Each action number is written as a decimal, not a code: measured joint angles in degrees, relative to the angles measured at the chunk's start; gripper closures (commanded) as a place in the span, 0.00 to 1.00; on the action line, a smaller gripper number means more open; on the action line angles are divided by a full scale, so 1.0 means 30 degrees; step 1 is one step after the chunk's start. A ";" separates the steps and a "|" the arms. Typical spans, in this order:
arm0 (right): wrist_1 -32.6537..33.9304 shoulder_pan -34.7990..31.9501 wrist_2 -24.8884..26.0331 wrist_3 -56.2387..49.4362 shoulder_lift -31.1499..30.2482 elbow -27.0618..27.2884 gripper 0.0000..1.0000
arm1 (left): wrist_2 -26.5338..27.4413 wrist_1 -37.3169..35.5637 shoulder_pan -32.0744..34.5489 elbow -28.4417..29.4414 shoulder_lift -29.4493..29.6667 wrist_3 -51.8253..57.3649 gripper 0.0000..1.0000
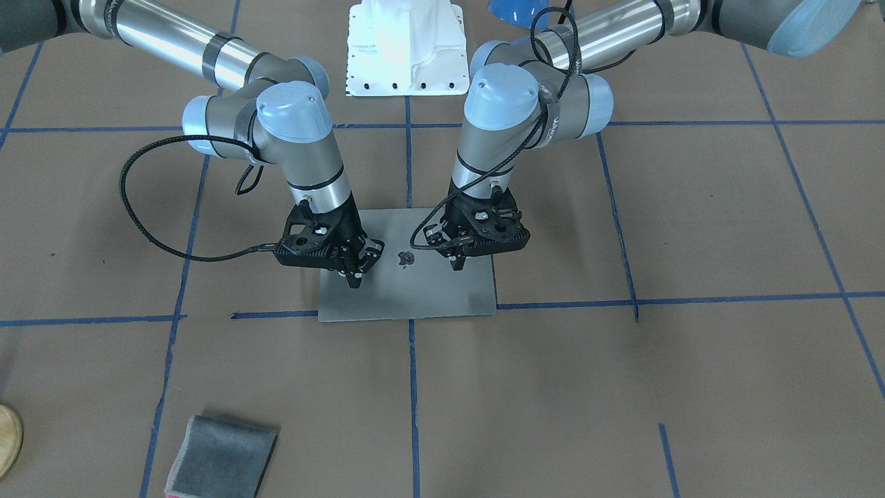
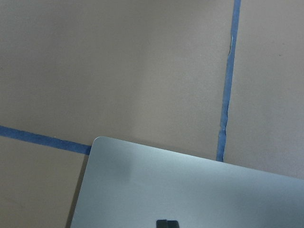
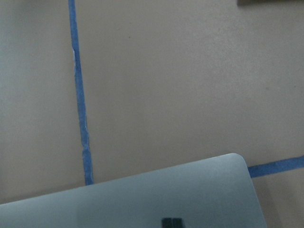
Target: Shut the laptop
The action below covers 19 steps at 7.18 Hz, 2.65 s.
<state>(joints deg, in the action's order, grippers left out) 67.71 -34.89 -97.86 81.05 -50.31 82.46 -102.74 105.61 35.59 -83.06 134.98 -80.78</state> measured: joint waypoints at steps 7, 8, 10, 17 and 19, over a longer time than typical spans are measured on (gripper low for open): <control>-0.0442 -0.2997 -0.4741 -0.0080 0.0378 0.0102 0.00 | -0.0026 0.1612 -0.0129 0.2844 0.0509 0.0033 1.00; -0.0428 -0.3285 -0.5191 -0.0087 0.0357 0.0219 0.00 | -0.0028 0.1780 -0.0179 0.3115 0.0585 0.0032 1.00; -0.0402 -0.3618 -0.5611 -0.0092 0.0284 0.0435 0.00 | -0.0037 0.1925 -0.0248 0.3434 0.0639 0.0040 0.97; 0.1795 -0.5227 -0.6906 -0.2196 -0.2149 0.3687 0.00 | -0.4444 0.0167 0.2610 0.0027 -0.0923 0.1021 0.00; 0.7287 -0.6122 -0.6746 -0.7635 -0.3637 0.7091 0.00 | -0.5014 -0.4146 0.3979 -0.3925 -0.2879 0.4545 0.00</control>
<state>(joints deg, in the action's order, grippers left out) 89.57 -53.25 -118.10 58.14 -61.22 103.73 -117.79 93.17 47.53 -94.83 126.34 -67.15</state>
